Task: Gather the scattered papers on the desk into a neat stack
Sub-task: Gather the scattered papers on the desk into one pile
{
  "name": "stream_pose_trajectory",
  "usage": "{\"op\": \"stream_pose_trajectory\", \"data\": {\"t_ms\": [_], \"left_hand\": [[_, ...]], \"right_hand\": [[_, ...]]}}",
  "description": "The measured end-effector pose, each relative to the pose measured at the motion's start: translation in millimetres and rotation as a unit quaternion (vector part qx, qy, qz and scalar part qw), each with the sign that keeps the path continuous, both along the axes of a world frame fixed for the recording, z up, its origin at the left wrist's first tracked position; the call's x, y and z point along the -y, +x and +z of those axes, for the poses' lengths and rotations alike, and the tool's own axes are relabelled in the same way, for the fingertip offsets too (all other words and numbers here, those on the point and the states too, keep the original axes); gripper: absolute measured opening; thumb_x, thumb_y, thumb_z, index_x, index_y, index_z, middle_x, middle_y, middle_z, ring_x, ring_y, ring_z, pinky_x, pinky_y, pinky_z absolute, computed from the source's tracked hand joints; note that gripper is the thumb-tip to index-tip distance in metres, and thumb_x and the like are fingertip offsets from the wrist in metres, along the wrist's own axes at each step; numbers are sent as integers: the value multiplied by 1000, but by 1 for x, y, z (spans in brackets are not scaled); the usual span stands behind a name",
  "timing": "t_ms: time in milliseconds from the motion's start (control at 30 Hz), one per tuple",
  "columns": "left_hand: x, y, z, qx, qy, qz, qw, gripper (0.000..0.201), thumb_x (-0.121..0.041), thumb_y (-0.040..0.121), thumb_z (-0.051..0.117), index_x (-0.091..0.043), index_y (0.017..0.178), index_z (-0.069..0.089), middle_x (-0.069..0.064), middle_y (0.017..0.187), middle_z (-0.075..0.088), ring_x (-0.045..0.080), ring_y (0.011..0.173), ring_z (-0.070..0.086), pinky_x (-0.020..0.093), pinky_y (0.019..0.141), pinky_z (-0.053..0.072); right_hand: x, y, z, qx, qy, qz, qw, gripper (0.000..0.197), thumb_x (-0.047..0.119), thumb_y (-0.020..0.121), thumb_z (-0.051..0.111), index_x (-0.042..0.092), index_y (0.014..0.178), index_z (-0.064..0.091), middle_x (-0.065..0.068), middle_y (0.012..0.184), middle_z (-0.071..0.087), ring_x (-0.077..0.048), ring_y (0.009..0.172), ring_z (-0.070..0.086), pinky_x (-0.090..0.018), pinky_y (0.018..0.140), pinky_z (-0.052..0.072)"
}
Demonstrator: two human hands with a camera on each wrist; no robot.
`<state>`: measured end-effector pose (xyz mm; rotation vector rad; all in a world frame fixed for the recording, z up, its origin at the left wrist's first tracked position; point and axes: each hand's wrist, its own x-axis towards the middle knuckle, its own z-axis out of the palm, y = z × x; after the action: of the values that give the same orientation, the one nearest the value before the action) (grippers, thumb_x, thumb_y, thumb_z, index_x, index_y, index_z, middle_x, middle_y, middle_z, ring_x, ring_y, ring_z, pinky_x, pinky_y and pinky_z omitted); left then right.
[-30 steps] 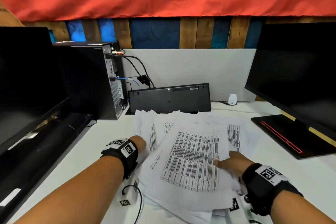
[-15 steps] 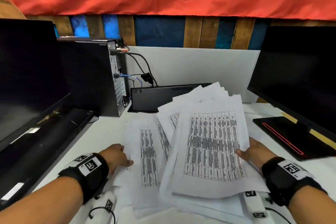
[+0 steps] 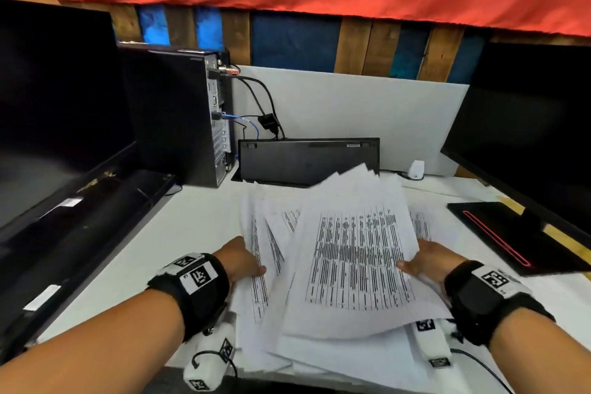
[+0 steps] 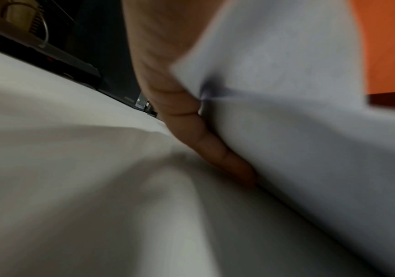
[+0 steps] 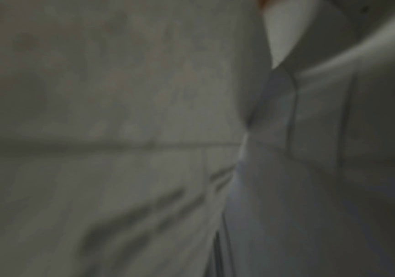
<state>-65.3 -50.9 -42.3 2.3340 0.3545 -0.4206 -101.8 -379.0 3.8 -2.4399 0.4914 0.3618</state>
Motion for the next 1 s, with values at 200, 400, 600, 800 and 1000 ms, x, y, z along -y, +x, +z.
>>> {"op": "stream_pose_trajectory", "data": {"t_ms": [200, 400, 600, 800, 1000], "left_hand": [[-29, 23, -42, -25, -69, 0, 997, 103, -41, 32, 91, -12, 125, 57, 8, 115, 69, 28, 104, 68, 44, 90, 57], [7, -20, 22, -8, 71, -3, 997, 67, -30, 87, 69, -3, 137, 34, 2, 125, 45, 25, 131, 43, 29, 103, 40], [4, -24, 19, 1, 71, -3, 997, 77, -21, 83, 74, -3, 144, 30, 9, 143, 43, 27, 132, 45, 31, 104, 41], [-3, -36, 18, 15, 53, -18, 998, 67, -15, 80, 76, -4, 134, 38, 11, 134, 50, 27, 122, 51, 32, 100, 44], [-13, -60, 10, 31, -11, 17, 999, 86, -12, 80, 76, -3, 148, 24, 13, 145, 42, 29, 132, 44, 30, 108, 38]], "right_hand": [[7, -13, -15, -18, 51, -36, 998, 73, 52, 85, 58, 8, 141, 40, -8, 149, 38, -14, 123, 43, -20, 96, 41], [6, -7, -30, 25, 98, -26, 995, 55, 20, 75, 79, 6, 123, 56, -5, 124, 63, -20, 109, 57, -29, 104, 40], [32, -6, 18, 160, 21, -75, 984, 32, 0, 76, 73, 4, 107, 67, -10, 94, 67, -24, 84, 60, -26, 77, 42], [56, -9, 94, 336, -24, -97, 937, 30, 3, 76, 73, 9, 106, 69, -16, 99, 71, -32, 93, 67, -43, 90, 51], [53, -23, 156, 476, 21, -146, 867, 36, 14, 75, 73, 14, 110, 67, -12, 101, 72, -26, 93, 68, -48, 90, 53]]}}
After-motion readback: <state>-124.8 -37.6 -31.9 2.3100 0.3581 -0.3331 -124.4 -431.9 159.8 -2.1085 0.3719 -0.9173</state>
